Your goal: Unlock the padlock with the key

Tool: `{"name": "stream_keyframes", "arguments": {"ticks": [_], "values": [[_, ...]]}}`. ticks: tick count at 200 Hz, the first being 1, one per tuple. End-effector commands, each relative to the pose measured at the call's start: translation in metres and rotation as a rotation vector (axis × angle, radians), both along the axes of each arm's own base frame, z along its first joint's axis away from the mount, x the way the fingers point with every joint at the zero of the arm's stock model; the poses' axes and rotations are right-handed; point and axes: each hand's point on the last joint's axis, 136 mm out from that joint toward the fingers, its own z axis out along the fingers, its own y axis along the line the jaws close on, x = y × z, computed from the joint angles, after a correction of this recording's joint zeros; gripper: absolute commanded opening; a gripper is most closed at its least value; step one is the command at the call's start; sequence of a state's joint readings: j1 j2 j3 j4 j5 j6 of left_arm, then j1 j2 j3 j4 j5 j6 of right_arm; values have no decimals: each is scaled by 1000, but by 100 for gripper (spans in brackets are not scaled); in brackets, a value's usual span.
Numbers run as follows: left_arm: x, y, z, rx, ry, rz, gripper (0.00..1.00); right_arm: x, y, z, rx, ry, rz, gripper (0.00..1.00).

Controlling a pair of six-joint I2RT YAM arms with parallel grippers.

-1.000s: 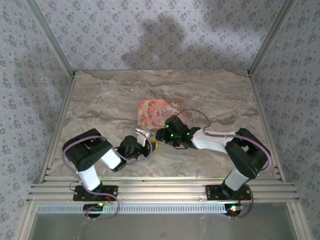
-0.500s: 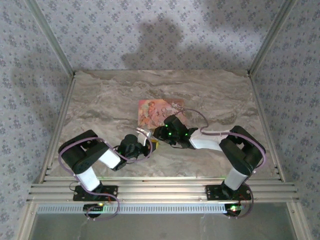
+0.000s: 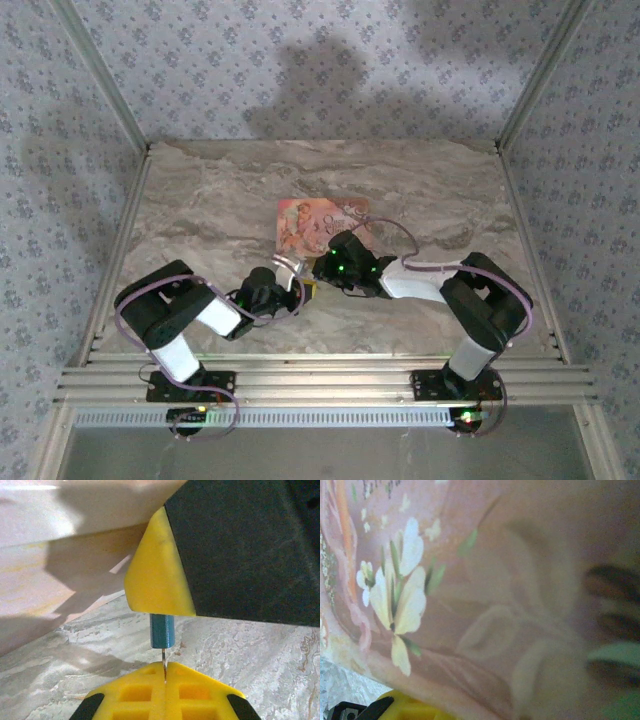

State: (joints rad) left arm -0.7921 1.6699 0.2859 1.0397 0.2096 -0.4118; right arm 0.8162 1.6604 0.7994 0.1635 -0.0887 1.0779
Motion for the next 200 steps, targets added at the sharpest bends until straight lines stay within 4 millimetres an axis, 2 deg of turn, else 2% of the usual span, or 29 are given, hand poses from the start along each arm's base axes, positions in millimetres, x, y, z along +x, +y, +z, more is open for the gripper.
{"name": "stream_keyframes", "arguments": {"ticks": [1,31,54,78,162,200], "values": [[3,-12,29,-70,-34,-37,12,-15,-5,-7,-1,103,-25,18],[7,-1,38,-125,16,-9,33,-14,-1,-1,29,118,-24,18],[10,7,45,-188,73,-9,40,-14,2,3,53,134,-26,18],[9,4,50,-233,110,-39,40,-15,5,7,79,144,-27,18],[19,1,31,-287,143,4,37,-17,8,10,125,175,-38,18],[26,-3,33,-323,134,16,38,-19,9,10,140,189,-38,19]]}}
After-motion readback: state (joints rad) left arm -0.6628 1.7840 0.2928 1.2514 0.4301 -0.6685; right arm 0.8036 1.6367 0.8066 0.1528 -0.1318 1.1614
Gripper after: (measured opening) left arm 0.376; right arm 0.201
